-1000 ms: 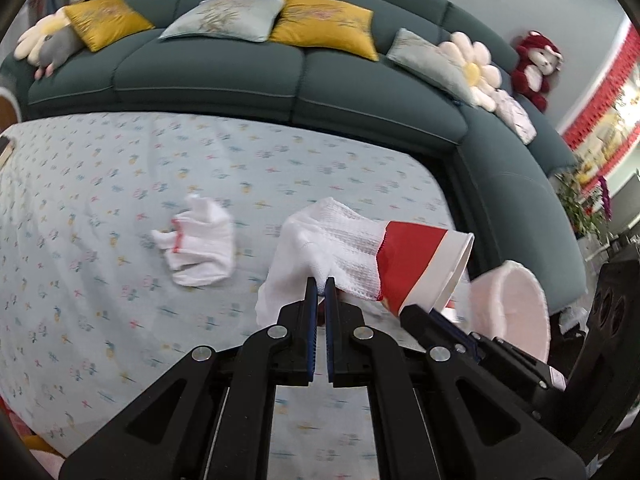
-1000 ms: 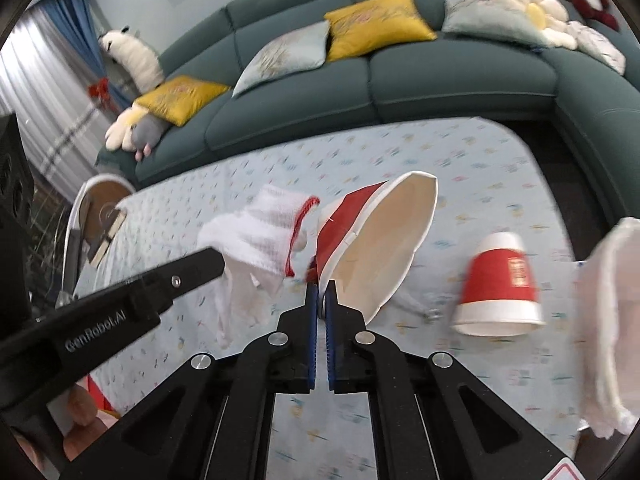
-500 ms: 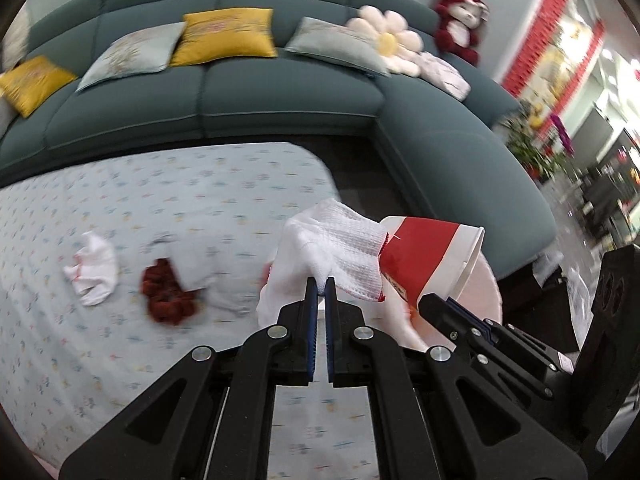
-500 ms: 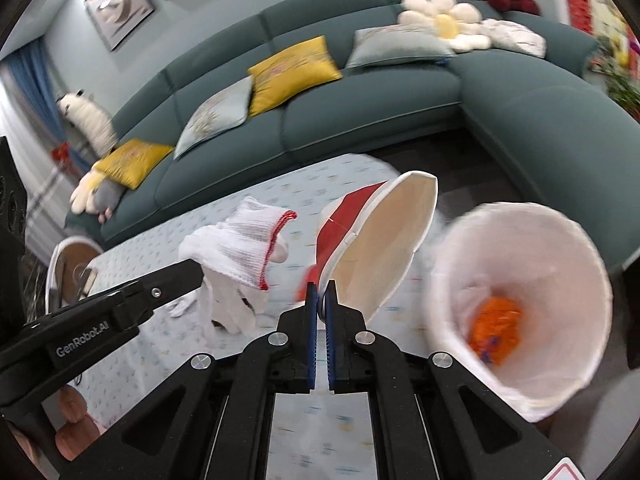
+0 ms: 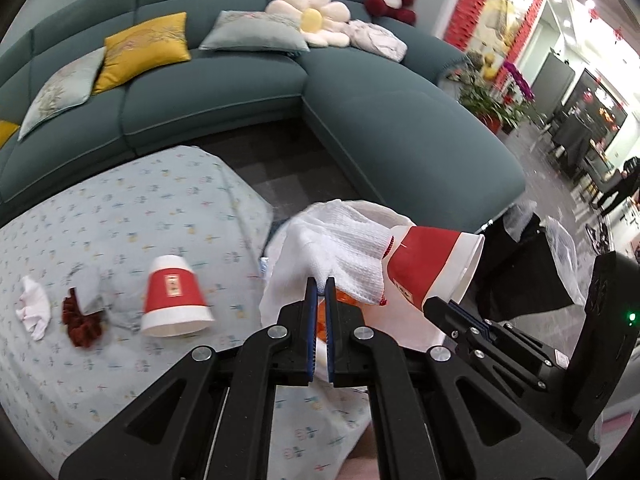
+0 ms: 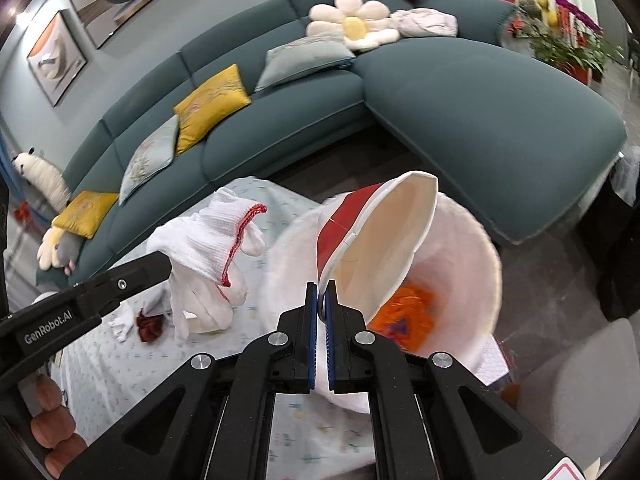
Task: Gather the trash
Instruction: 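Carry gloves and red cup over the white bin and open both grippers, then withdraw both open grippers back toward the dark red scrunchie on the bed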
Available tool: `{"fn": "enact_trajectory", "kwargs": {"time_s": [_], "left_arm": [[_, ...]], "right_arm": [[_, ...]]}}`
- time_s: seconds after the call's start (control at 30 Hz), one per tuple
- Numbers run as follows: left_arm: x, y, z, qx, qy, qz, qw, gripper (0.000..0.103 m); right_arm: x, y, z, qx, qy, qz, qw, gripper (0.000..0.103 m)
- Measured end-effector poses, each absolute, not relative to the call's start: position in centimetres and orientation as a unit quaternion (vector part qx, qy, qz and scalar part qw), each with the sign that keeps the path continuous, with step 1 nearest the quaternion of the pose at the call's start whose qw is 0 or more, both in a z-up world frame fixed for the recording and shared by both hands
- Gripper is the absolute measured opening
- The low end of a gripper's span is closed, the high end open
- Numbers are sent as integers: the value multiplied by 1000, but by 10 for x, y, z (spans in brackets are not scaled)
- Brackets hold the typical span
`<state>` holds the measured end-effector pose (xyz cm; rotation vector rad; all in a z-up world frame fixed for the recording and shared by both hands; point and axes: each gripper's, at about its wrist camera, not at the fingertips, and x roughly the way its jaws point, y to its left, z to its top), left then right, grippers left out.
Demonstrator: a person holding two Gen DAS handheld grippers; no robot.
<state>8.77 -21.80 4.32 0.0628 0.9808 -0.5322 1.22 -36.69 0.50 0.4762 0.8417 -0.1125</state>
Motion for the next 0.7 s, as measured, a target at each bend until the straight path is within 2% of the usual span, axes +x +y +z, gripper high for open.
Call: {"fn": "enact_trajectory", "kwargs": {"time_s": [0.33,0.4,0.43,0.47,0.7], "left_arm": [[92,-252,24,41,482,-264,834,6],[92,-253,23,36,485,-257,835,21],[93,-253,23,32,485,-255,836,35],[93,-251,24,27,482,-250,839,41],[92,-241,24,29,478,-237,845,42]], "right_arm": [[5,-391,-10,242,408,-72,877,5],[4,-392,-10,237,406,-78,879,10],[4,-391,-10,233,405,-82,880,14],[5,-391,-10,232,406,-83,880,15],[6,-388,-8,233,403,-84,881,24]]}}
